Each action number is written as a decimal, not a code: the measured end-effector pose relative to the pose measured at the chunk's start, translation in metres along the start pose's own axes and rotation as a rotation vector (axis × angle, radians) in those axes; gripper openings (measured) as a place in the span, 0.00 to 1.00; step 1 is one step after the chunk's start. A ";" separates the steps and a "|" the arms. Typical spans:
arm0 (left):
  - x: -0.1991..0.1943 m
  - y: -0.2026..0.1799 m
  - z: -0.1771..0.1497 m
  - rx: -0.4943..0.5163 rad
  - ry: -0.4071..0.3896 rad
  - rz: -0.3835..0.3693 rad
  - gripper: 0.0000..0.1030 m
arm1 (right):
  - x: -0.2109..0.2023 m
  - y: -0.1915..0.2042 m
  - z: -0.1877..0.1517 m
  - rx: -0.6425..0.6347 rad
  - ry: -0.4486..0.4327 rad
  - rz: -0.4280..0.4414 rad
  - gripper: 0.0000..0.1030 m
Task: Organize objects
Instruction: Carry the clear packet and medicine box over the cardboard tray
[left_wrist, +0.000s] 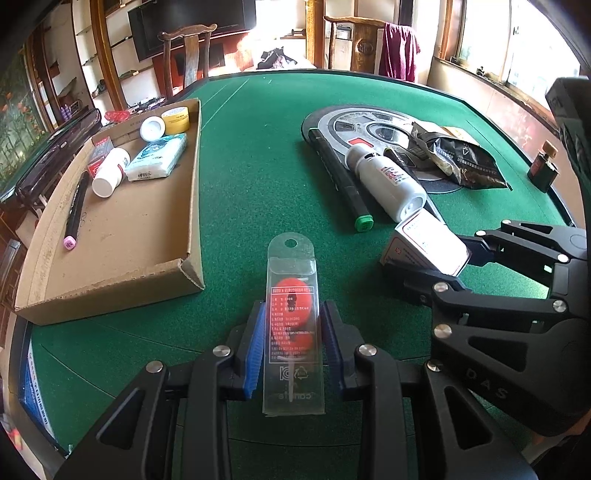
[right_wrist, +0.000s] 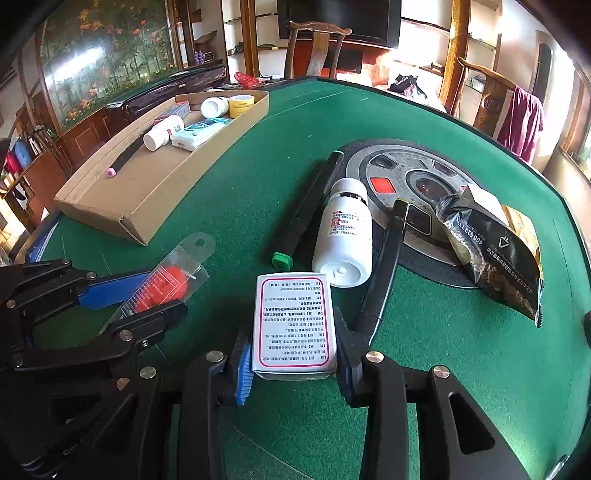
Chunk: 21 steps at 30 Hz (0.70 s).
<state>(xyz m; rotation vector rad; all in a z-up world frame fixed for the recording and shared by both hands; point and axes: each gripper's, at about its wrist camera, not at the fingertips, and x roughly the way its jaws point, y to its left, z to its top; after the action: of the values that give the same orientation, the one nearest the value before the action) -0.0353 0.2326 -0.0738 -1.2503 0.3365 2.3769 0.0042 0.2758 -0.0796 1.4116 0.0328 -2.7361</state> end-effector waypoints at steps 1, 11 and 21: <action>0.000 0.001 0.000 -0.005 -0.002 -0.007 0.26 | -0.001 0.000 0.000 -0.005 0.001 0.016 0.37; -0.005 0.009 -0.003 -0.058 -0.025 -0.053 0.26 | -0.018 -0.013 0.005 0.061 -0.068 0.051 0.37; -0.024 0.005 0.000 -0.049 -0.089 -0.036 0.26 | -0.027 -0.028 0.010 0.119 -0.116 0.075 0.37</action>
<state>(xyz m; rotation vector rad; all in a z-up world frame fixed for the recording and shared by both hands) -0.0260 0.2225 -0.0541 -1.1579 0.2280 2.4139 0.0098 0.3041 -0.0521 1.2493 -0.1883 -2.7932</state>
